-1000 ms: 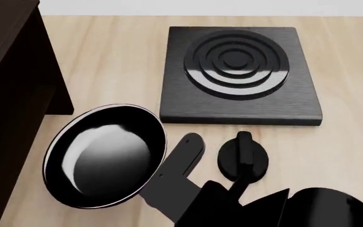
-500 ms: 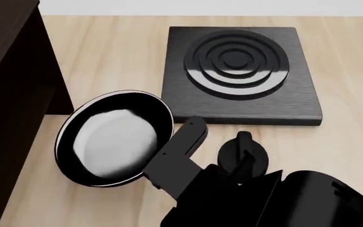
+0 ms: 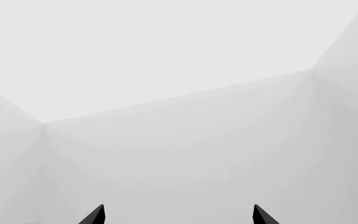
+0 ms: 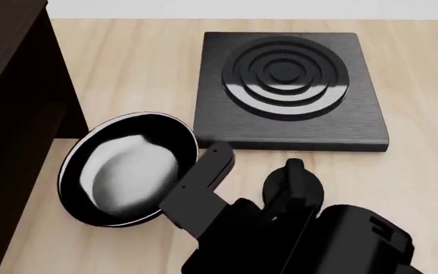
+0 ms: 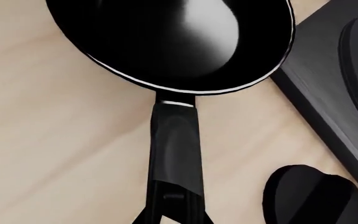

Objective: Put the frying pan under the cabinet shelf.

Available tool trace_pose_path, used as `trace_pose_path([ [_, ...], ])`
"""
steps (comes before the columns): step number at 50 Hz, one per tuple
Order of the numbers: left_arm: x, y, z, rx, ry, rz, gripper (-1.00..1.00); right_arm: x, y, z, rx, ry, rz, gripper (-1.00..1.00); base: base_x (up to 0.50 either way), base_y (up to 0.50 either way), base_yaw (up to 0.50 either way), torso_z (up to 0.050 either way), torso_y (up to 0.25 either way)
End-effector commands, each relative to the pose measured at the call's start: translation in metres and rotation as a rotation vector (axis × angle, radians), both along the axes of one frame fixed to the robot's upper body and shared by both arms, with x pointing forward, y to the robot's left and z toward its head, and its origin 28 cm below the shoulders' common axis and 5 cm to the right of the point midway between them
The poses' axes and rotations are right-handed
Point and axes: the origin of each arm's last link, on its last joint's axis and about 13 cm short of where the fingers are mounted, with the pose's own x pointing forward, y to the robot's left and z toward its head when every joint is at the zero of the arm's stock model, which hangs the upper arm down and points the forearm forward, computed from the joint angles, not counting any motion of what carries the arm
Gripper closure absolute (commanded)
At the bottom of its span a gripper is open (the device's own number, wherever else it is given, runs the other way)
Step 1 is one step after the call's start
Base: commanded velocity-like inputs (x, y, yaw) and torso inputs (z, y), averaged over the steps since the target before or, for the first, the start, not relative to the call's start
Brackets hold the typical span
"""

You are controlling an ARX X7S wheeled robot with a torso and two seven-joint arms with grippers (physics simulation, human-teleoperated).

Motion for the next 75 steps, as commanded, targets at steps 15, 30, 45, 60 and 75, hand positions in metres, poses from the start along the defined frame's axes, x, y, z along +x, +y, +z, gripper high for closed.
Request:
trace_pose_path([
  [15,-0.001,0.001,0.001,-0.002,-0.008,0.006,-1.00,-0.017,0.029,0.008,0.006,-0.102,0.218,1.00,0.00,0.00,0.00,0.001,0.002],
  [30,0.000,0.001,0.001,-0.003,-0.004,0.008,-1.00,-0.028,0.067,0.007,0.142,-0.094,0.388,1.00,0.00,0.00,0.00,0.001,0.003],
  [45,-0.001,0.006,-0.003,0.002,0.010,0.031,-1.00,-0.031,0.100,0.006,0.217,-0.067,0.575,1.00,0.00,0.00,0.01,0.001,0.003],
  [60,0.002,0.007,-0.009,0.000,0.028,0.038,-1.00,-0.042,0.117,0.011,0.261,-0.055,0.725,1.00,0.00,0.00,0.01,0.001,0.002],
  [75,0.000,0.007,-0.010,-0.002,0.033,0.042,-1.00,-0.048,0.122,0.002,0.260,-0.054,0.818,1.00,0.00,0.01,0.01,0.000,0.001],
])
